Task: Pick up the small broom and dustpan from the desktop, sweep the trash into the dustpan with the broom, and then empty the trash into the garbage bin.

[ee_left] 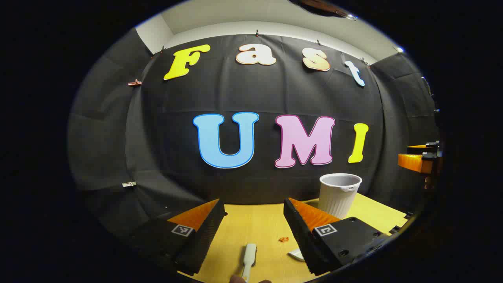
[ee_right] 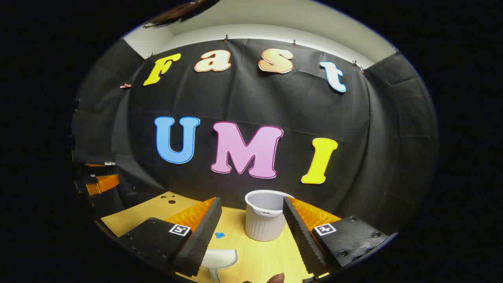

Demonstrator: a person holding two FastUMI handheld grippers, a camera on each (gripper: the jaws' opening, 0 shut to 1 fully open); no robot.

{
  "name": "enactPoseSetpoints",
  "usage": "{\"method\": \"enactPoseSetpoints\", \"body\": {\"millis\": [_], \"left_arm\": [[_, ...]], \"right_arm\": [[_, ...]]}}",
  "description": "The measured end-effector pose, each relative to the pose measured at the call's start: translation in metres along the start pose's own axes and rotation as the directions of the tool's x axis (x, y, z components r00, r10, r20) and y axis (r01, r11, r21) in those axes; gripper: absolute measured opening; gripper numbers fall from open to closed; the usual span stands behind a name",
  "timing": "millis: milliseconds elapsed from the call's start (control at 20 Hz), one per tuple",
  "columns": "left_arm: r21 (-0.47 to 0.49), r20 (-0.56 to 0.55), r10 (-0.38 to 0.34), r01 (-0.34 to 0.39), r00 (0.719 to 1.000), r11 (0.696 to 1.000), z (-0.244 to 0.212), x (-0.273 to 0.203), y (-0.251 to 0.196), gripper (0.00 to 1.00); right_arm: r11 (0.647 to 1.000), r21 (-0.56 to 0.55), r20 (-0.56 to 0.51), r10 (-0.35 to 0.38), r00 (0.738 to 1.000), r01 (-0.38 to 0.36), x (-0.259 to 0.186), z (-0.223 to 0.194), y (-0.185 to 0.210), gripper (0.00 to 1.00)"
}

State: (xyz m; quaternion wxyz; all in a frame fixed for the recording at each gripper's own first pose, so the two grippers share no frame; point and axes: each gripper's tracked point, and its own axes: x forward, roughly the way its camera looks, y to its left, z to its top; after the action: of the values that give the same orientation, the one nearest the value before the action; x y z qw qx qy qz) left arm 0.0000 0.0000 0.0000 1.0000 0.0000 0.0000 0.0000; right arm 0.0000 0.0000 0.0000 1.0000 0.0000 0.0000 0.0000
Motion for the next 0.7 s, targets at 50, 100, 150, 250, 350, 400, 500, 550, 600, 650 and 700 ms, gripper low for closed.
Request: {"method": "enactPoseSetpoints", "body": {"millis": [50, 100, 150, 250, 350, 400, 500, 550, 600, 650, 700], "left_arm": [[0.002, -0.011, -0.007, 0.007, 1.0, 1.0, -0.002, 0.001, -0.004, 1.0], [0.005, -0.012, -0.021, 0.021, 1.0, 1.0, -0.004, 0.002, -0.01, 0.96], [0.014, -0.009, -0.025, 0.025, 1.0, 1.0, -0.003, 0.002, -0.012, 0.96], [0.028, -0.007, -0.034, 0.034, 0.999, 0.999, -0.003, 0.005, -0.018, 0.96], [0.034, -0.011, -0.039, 0.039, 0.999, 0.999, -0.005, 0.008, -0.02, 0.96], [0.033, -0.016, -0.042, 0.042, 0.999, 0.999, -0.009, 0.008, -0.021, 0.96], [0.028, -0.027, -0.047, 0.048, 0.999, 0.998, -0.014, 0.009, -0.023, 0.95], [0.025, -0.034, -0.048, 0.049, 0.998, 0.998, -0.016, 0.009, -0.022, 0.96], [0.023, -0.038, -0.049, 0.05, 0.998, 0.998, -0.019, 0.01, -0.022, 0.96], [0.023, -0.043, -0.051, 0.052, 0.998, 0.998, -0.02, 0.01, -0.021, 0.96], [0.024, -0.048, -0.051, 0.052, 0.998, 0.998, -0.023, 0.011, -0.02, 0.96]], "right_arm": [[1.0, 0.007, -0.007, 0.019, 1.0, -0.019, 0.001, -0.003, 0.008, 0.98], [0.999, 0.019, -0.005, 0.028, 1.0, -0.028, 0.004, -0.002, 0.012, 0.98], [0.999, 0.028, -0.001, 0.036, 0.999, -0.036, 0.006, -0.002, 0.015, 0.97], [0.998, 0.02, -0.017, 0.051, 0.999, -0.051, 0.009, -0.012, 0.023, 0.97], [0.998, 0.012, -0.037, 0.067, 0.997, -0.067, 0.013, -0.02, 0.028, 0.98], [0.997, 0.014, -0.045, 0.073, 0.996, -0.073, 0.014, -0.023, 0.03, 0.97], [0.997, 0.013, -0.06, 0.077, 0.995, -0.077, 0.016, -0.03, 0.034, 0.97], [0.996, 0.012, -0.067, 0.084, 0.994, -0.083, 0.017, -0.033, 0.038, 0.97], [0.996, 0.009, -0.072, 0.087, 0.994, -0.087, 0.018, -0.034, 0.041, 0.97], [0.996, 0.006, -0.076, 0.093, 0.993, -0.093, 0.018, -0.036, 0.045, 0.97], [0.995, 0.003, -0.078, 0.098, 0.992, -0.098, 0.019, -0.037, 0.048, 0.97]]}}
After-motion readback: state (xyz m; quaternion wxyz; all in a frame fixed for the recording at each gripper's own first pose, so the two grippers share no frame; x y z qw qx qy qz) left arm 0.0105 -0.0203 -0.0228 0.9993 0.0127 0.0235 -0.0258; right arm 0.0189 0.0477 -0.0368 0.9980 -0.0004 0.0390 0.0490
